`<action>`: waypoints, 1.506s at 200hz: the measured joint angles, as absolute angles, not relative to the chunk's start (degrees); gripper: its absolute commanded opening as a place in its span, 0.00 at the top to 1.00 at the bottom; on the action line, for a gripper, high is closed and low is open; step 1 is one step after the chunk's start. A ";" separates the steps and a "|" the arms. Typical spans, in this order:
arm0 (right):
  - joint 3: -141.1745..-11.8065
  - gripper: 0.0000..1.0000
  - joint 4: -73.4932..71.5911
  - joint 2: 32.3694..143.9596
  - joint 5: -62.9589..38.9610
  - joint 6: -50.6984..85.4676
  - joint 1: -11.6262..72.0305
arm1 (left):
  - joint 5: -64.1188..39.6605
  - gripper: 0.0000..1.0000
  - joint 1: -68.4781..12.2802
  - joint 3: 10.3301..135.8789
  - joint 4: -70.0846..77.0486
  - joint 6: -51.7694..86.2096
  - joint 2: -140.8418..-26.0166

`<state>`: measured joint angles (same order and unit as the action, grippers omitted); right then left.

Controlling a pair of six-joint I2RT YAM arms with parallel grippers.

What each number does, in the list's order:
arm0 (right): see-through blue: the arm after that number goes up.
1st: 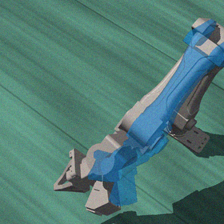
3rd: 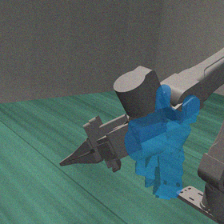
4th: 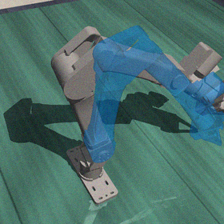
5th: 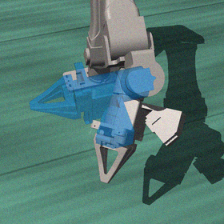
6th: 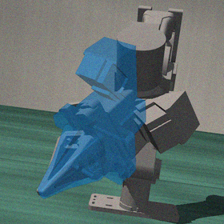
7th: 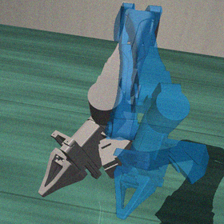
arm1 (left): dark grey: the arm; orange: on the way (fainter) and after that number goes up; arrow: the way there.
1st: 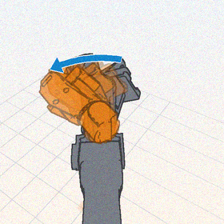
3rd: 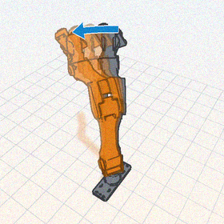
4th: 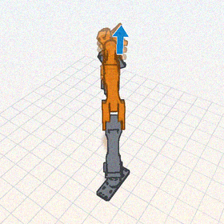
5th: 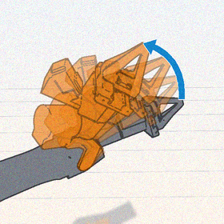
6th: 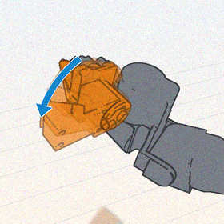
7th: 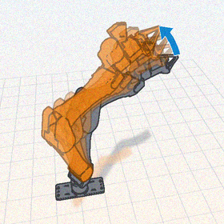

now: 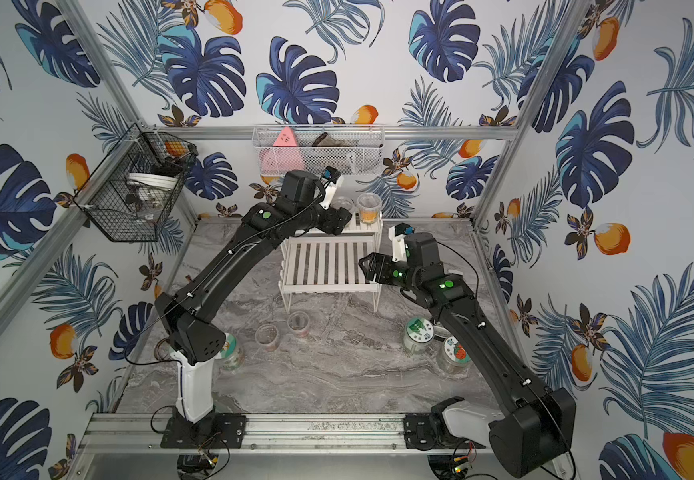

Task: Place the seed container on the shelf
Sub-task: Place the seed jar on the shelf.

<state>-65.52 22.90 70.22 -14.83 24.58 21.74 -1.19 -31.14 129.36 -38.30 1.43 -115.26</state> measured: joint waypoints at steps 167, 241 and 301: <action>-65.49 0.16 23.05 69.73 -13.74 24.18 21.74 | -1.26 0.16 -30.81 126.43 -32.32 7.49 -115.72; -65.49 0.15 23.05 69.80 -13.74 24.18 21.74 | -1.23 0.11 -30.76 125.91 -33.10 7.55 -115.13; -65.17 0.14 22.74 69.84 -13.76 24.16 21.74 | -1.26 0.08 -30.65 124.05 -33.41 7.55 -112.95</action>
<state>-65.17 22.74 69.84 -13.76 24.16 21.74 -1.26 -30.65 124.05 -33.41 7.55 -112.95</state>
